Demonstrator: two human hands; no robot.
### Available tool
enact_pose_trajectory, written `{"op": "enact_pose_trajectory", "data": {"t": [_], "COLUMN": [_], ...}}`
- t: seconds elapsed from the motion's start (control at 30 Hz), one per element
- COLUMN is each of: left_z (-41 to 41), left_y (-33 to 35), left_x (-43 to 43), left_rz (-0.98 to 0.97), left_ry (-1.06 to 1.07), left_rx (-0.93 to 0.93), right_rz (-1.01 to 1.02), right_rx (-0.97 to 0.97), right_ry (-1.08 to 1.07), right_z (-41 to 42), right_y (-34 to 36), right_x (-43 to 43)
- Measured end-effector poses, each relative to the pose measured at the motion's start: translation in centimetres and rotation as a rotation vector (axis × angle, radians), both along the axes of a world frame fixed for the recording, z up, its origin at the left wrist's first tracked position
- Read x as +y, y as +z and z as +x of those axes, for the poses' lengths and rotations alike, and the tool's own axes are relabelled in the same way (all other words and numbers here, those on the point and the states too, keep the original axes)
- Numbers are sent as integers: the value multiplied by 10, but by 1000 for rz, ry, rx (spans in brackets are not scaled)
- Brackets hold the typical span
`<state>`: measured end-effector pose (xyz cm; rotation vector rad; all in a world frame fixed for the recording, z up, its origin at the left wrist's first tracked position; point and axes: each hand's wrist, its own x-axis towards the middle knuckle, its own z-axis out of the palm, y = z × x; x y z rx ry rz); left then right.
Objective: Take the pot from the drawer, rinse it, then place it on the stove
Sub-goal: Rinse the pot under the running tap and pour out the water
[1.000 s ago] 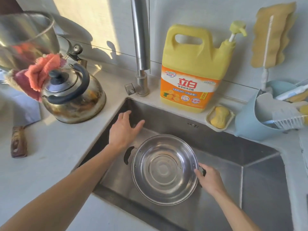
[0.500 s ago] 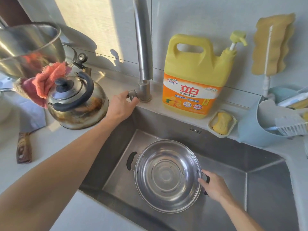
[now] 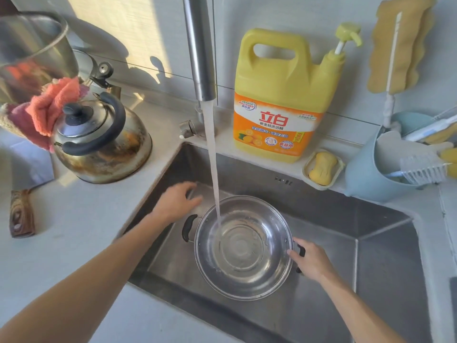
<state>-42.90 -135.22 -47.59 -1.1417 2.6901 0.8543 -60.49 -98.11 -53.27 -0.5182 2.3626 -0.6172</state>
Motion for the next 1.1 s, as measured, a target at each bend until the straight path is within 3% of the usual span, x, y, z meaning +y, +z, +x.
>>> {"op": "enact_pose_trajectory", "data": {"t": [0.1,0.17,0.3,0.43,0.53,0.7,0.87,0.97,1.1], "left_z": [23,33,38,41,41,37,35,33,32], "left_y": [-49,-67,-75,-82,-83,-54,-4,6,3], "left_x": [16,20,24,20,19,22,17,1,-6], "left_rz": [72,132,196,239,286,149,-12,-91,-55], "left_ry": [-151,-141,-104,-107,-77,36,-10,-84,-121], "left_rx": [-233,-256,-163,-193,-117,73,107,-22,-194], "right_rz": [2,-12,-2,5,-57,-254,-252,-174,-115], "right_rx": [6,-20,-29,114,232,361,188,66,-14], "right_ry": [-5,-30,-67,-25,8,-82,-204,-164,-96], "right_z": [0,0,-1,2,4,16,26,32,33], "right_y": [0,0,-10,9,26,37,16,5,20], "right_x": [-1,0,-1,-8,-12,-11,-17,-19,-20]}}
